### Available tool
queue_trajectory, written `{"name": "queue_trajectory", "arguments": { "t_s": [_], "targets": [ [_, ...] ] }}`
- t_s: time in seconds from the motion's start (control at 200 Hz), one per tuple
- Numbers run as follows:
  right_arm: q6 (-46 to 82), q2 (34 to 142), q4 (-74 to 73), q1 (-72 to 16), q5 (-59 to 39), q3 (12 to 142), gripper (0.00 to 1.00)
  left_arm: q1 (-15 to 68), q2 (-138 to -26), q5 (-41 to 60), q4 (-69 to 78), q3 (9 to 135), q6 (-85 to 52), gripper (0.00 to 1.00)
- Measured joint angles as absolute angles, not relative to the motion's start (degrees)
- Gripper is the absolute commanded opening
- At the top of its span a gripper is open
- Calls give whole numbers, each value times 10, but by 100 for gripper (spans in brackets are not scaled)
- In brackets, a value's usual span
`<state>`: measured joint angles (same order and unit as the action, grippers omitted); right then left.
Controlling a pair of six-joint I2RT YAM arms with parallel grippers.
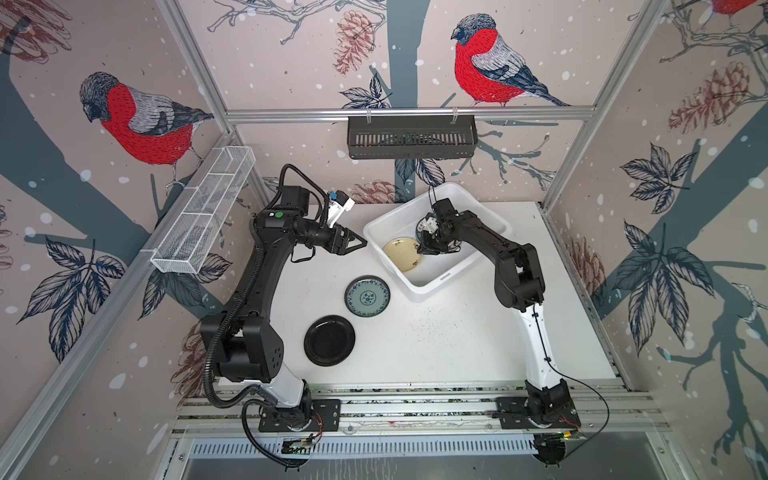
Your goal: Place the plates into the plastic bin on the countertop
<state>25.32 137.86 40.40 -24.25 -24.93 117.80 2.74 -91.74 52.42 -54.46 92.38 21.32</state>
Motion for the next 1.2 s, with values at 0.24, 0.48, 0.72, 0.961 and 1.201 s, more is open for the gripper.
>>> {"name": "queue_trajectory", "arguments": {
  "t_s": [0.24,0.48,0.72,0.961,1.201],
  "targets": [
    [253,1384,405,-241,-247,1179,20,27,-917,524,-545,924,213,66],
    [253,1385,406,-241,-247,1185,26,27,-917,524,-545,924,214,66],
    [253,1385,411,-243,-245,1197,33,27,-917,524,-545,926,214,67],
    [253,1383,419,-243,-237,1203,40,27,-917,523,-546,932,214,73],
    [249,1366,428,-242,-235,1206,41,27,-913,518,-546,933,214,76]
  ]
}}
